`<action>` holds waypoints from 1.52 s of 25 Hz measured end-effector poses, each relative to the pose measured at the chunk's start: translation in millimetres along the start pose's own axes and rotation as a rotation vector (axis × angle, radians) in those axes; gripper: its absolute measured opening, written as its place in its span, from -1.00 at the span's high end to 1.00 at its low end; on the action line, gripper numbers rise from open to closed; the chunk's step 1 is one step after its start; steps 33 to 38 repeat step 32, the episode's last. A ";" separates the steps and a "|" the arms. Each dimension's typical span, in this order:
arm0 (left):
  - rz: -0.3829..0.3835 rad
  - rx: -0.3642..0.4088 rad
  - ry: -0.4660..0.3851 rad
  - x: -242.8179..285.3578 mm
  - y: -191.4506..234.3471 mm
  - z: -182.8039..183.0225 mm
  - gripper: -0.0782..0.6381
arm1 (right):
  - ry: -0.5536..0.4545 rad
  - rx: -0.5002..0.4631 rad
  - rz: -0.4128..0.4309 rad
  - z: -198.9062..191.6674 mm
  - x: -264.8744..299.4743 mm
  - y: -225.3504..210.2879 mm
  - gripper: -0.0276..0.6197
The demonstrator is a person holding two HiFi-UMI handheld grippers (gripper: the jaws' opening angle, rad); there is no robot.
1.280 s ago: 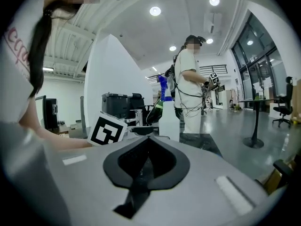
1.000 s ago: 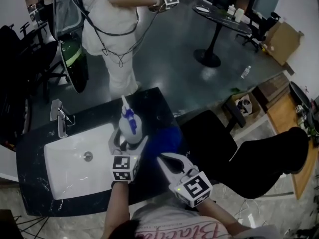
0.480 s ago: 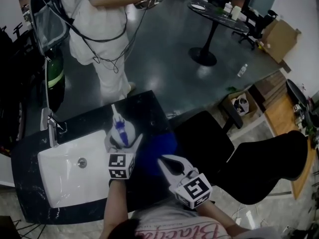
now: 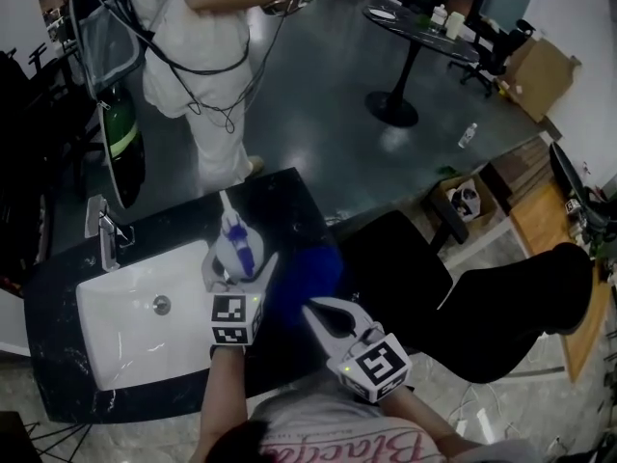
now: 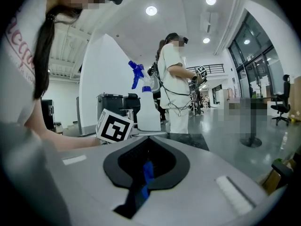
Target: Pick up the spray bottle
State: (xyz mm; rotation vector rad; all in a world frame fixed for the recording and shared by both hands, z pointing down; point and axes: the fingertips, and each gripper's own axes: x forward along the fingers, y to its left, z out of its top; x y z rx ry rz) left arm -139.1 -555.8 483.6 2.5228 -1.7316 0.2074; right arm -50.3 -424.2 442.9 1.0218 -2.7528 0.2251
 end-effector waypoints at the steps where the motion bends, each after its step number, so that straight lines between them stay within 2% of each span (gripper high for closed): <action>1: -0.001 0.005 -0.014 -5.6 -1.8 5.3 -0.40 | -0.007 -0.006 0.002 1.4 -1.4 3.9 0.91; 15: -0.040 0.028 -0.103 -108.3 -42.1 53.9 -0.40 | -0.059 -0.027 -0.010 8.3 -35.1 65.9 0.91; 24: -0.063 0.015 -0.138 -171.5 -57.0 62.6 -0.40 | -0.123 -0.054 0.007 20.3 -58.4 110.6 0.91; 32: -0.097 -0.007 -0.153 -217.2 -82.6 67.4 -0.40 | -0.130 -0.081 0.010 10.0 -83.5 140.6 0.91; 38: -0.097 -0.007 -0.153 -217.2 -82.6 67.4 -0.40 | -0.130 -0.081 0.010 10.0 -83.5 140.6 0.91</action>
